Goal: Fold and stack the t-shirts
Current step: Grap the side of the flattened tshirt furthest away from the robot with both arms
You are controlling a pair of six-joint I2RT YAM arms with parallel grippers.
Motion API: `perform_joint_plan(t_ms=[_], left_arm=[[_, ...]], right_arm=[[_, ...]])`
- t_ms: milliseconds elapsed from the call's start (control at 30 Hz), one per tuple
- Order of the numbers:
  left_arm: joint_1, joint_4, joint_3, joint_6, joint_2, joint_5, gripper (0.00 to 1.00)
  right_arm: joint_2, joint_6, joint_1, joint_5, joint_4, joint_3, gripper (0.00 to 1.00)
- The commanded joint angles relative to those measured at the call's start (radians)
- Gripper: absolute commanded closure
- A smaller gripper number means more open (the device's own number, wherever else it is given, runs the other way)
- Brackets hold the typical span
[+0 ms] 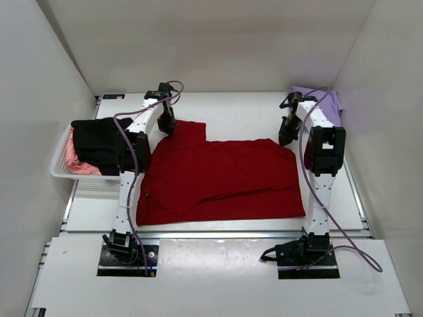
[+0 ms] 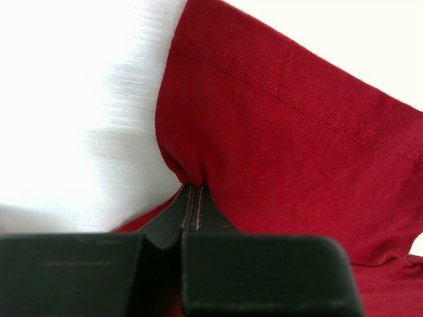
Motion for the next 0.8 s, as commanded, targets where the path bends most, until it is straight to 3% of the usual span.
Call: perform_joint_plan(t_ms=[0,233,333,567,600,633,767], left_arm=[[-0.002,-0.033,-0.022,-0.001,-0.028,0.040,1.00],[0.015,-0.023,-0.033,0.021,-0.141,0.060,1.00],[0.015,-0.001,-0.122,0.041,-0.240,0.080,1.00],[0.010,0.063,-0.315,0.031,-0.391,0.138,1.00],[0.010,0.063,-0.331,0.037,-0.405,0.144,1.00],[0.007,0.074,-0.341,0.034,-0.399,0.155,1.00],[-0.010,0.086,-0.372,0.031,-0.422,0.151,1.00]], right_arm=[[0.012,-0.007,0.007,-0.031,-0.027,0.016,1.00],[-0.062,-0.041,-0.016,0.041,-0.037,0.060,1.00],[-0.134,-0.046,-0.032,0.050,-0.030,0.042,1.00],[-0.284,-0.047,-0.066,-0.002,0.036,-0.194,1.00],[-0.300,-0.040,-0.077,-0.026,0.073,-0.234,0.93],[-0.297,-0.026,-0.077,-0.049,0.090,-0.254,0.80],[-0.220,-0.038,-0.054,-0.051,0.117,-0.256,0.58]])
